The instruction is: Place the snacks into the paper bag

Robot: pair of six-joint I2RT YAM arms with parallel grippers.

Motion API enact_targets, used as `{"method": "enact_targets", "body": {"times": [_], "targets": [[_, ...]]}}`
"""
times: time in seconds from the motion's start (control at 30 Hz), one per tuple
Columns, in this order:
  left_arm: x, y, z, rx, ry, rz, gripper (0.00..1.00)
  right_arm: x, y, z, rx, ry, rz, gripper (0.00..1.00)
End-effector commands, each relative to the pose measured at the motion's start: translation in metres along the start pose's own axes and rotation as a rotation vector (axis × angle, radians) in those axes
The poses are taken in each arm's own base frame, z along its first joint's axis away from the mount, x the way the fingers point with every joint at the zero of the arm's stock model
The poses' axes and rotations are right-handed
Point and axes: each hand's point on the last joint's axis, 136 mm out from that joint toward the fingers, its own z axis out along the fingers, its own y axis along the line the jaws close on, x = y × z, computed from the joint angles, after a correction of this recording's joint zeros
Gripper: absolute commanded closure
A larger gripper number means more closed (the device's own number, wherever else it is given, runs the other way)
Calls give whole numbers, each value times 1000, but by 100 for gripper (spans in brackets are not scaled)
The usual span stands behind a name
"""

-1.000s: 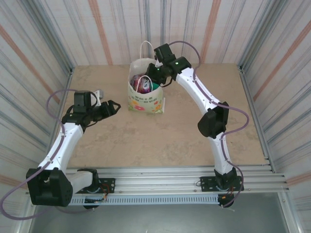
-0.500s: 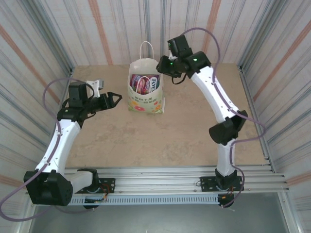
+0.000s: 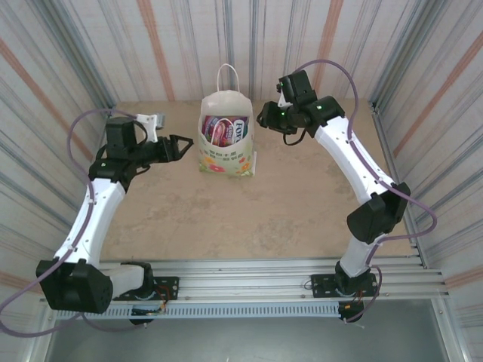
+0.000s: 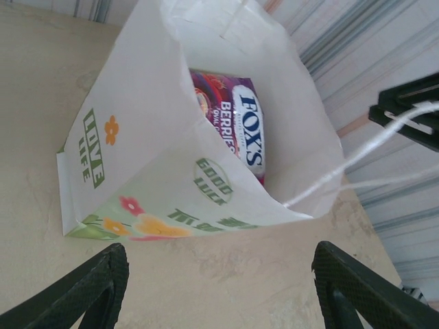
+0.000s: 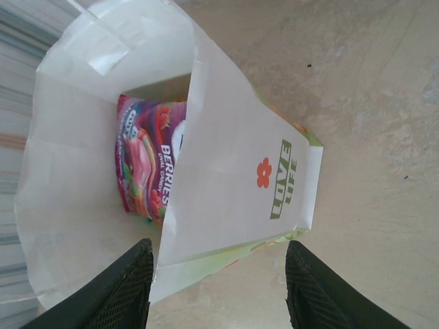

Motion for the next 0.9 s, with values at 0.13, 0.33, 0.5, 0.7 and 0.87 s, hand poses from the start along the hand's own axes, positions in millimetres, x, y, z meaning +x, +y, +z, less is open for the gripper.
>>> {"method": "enact_targets", "body": {"times": [0.13,0.33,0.5,0.7,0.87], "targets": [[-38,0,10,-109,-43,9,26,-10,14,16,-44,18,-33,46],[-48,8,32,-266,53,0,27,-19,16,39,-3,39,-78,46],[-53,5,47,-362,92,61,29,-25,15,55,60,37,-118,46],[-60,5,66,-443,130,149,35,-22,15,79,62,71,-112,47],[-61,10,81,-471,145,163,44,-17,13,95,69,91,-107,49]]}}
